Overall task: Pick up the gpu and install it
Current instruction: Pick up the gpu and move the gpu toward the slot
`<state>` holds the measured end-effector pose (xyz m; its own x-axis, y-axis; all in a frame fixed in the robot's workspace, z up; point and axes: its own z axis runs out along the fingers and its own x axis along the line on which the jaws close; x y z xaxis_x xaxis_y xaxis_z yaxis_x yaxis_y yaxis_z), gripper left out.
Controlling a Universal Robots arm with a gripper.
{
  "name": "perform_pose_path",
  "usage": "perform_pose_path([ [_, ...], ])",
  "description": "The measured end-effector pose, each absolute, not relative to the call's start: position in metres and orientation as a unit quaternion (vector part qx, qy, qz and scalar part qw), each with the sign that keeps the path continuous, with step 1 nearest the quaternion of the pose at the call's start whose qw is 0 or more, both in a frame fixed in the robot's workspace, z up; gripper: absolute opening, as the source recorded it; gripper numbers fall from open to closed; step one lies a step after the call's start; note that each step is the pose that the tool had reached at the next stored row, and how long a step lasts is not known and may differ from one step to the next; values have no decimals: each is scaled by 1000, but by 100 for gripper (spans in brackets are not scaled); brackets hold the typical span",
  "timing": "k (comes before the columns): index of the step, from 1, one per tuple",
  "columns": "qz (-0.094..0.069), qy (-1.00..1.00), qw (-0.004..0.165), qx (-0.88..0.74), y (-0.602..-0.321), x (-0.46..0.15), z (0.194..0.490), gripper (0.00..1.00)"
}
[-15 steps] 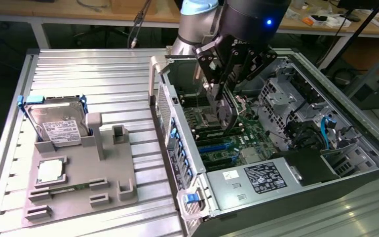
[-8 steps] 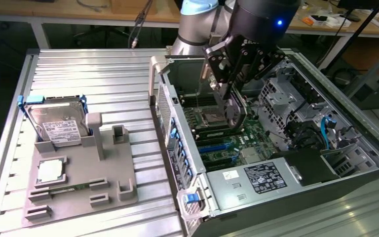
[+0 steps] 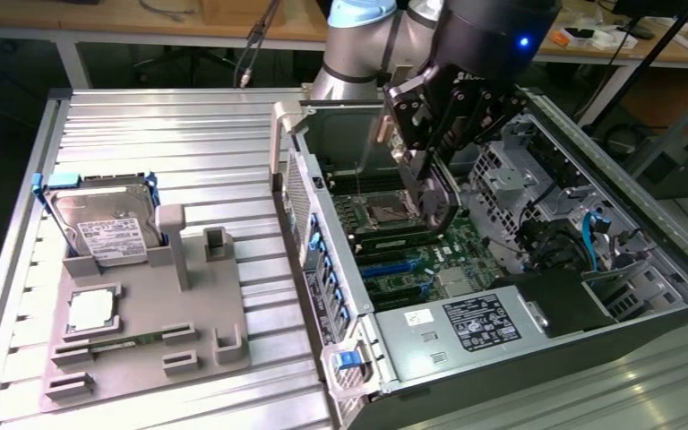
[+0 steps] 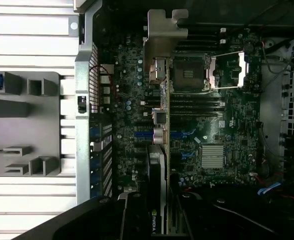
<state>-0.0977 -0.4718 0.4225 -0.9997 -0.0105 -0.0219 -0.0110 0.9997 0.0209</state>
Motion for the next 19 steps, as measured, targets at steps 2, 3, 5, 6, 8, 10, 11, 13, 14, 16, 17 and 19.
perform_pose_path([
  [2,10,1000,11,-5,-472,-95,423,27],
  [3,10,1000,11,-5,-472,-93,423,27],
  [5,11,1000,11,-5,-472,-90,423,27],
  [6,11,1000,11,-5,-472,-88,422,27],
  [8,11,1000,11,-5,-472,-84,422,27],
  [10,11,1000,11,-5,-472,-81,422,27],
  [11,10,1000,11,-5,-472,-79,423,27],
  [13,11,1000,11,-5,-472,-76,423,27],
  [14,11,1000,11,-5,-472,-74,423,27],
  [16,11,1000,11,-5,-472,-71,423,27],
  [17,11,1000,11,-5,-472,-69,423,27],
  [19,11,1000,11,-5,-472,-66,422,27],
])
